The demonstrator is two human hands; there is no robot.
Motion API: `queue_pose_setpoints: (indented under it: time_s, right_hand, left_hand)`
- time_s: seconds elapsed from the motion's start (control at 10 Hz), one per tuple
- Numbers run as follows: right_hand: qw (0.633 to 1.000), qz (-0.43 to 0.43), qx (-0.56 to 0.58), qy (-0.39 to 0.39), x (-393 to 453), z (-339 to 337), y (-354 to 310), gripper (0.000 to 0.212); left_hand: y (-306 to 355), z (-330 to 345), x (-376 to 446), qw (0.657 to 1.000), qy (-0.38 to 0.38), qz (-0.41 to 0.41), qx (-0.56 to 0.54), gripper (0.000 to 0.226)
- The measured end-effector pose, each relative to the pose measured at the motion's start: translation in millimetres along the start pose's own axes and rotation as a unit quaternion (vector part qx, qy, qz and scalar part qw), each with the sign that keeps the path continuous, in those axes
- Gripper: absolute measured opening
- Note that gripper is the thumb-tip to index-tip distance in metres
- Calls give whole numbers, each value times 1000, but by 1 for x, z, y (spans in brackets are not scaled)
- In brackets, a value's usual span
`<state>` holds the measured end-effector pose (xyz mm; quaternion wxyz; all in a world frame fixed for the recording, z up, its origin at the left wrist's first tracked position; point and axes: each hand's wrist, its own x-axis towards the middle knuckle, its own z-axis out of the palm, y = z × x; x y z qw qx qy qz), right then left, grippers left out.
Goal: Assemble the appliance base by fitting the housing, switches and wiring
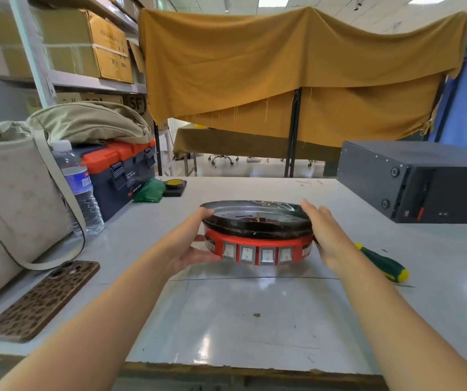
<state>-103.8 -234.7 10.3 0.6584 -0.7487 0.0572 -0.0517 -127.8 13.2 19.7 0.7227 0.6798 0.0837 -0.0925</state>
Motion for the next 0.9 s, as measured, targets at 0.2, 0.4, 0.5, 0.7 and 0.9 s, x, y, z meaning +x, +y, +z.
queue_pose_setpoints:
  time_s: [0.2,0.4,0.5,0.7,0.9]
  right_hand:
    - [998,-9,68,9,15,13,16,54]
    - [997,-2,76,-8,20,16,35,59]
    - [997,-6,74,1,22,14,40,59]
    - [999,-20,46,10,26,10,46,57]
    - [999,-25,33,31,27,4,46,60]
  left_hand:
    - [-16,-7,6,990,47,52,126,34]
    - [-29,-8,25,970,169,98,147,31]
    - [-34,-7,31,969,179,100,135,29]
    - [-35,-9,33,974,158,109,119,21]
    - [-30,-15,36,975,155,100,123,24]
